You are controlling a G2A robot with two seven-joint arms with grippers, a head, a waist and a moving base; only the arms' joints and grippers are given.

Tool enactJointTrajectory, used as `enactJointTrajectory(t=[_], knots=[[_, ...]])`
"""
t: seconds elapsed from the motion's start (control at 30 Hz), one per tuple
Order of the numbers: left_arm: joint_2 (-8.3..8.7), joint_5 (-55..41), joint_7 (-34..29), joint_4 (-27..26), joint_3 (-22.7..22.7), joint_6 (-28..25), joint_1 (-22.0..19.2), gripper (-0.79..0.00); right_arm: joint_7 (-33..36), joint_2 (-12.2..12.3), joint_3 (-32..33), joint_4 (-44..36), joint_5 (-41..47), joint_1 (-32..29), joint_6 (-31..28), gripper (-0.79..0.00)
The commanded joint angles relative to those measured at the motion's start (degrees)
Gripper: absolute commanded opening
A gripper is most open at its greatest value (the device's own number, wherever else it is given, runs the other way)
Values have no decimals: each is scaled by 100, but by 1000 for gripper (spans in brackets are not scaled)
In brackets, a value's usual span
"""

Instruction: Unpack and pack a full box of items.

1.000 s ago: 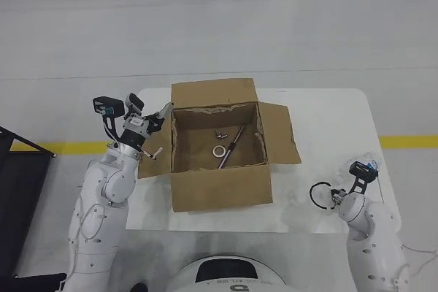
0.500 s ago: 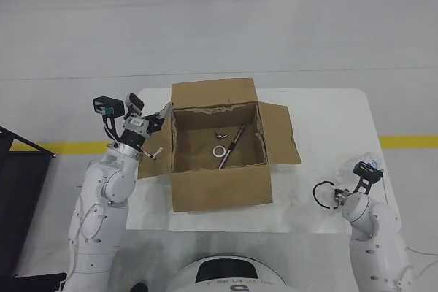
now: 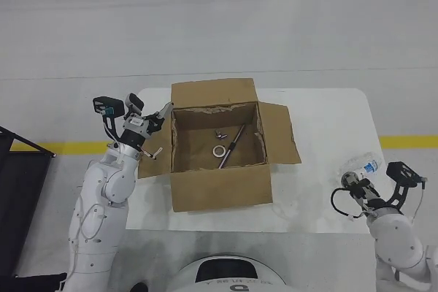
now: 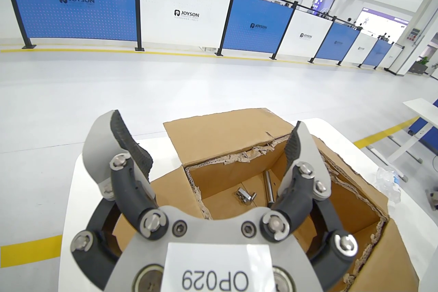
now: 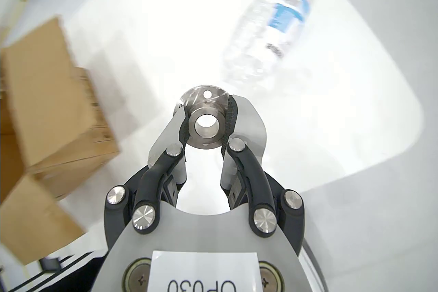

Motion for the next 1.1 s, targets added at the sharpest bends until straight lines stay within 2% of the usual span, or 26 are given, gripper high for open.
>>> enactJointTrajectory(t=[0.0, 0.2, 0.63, 0.7, 0.8, 0.87, 0.97, 1.03, 1.07], knots=[[0, -1, 0, 0, 0, 0, 0, 0, -124, -15, 52, -112, 769, -135, -474, -785], [0, -1, 0, 0, 0, 0, 0, 0, -133, 9, -463, -292, 920, 149, -942, -785], [0, -1, 0, 0, 0, 0, 0, 0, -208, 6, -495, -227, 1023, 189, -932, -785], [0, -1, 0, 0, 0, 0, 0, 0, -276, 14, -581, -292, 812, 269, -737, -785], [0, -1, 0, 0, 0, 0, 0, 0, 75, 80, -1266, -292, 60, 887, -1138, -785], [0, -1, 0, 0, 0, 0, 0, 0, 515, 120, -1966, -292, -565, 1500, -1284, -785], [0, -1, 0, 0, 0, 0, 0, 0, 1296, 134, -3104, -226, -1567, 2425, -1036, -785], [0, -1, 0, 0, 0, 0, 0, 0, 1666, 110, -3874, 180, -2300, 3146, -854, -785], [0, -1, 0, 0, 0, 0, 0, 0, 1815, 77, -4265, 408, -2378, 3495, -796, -785]])
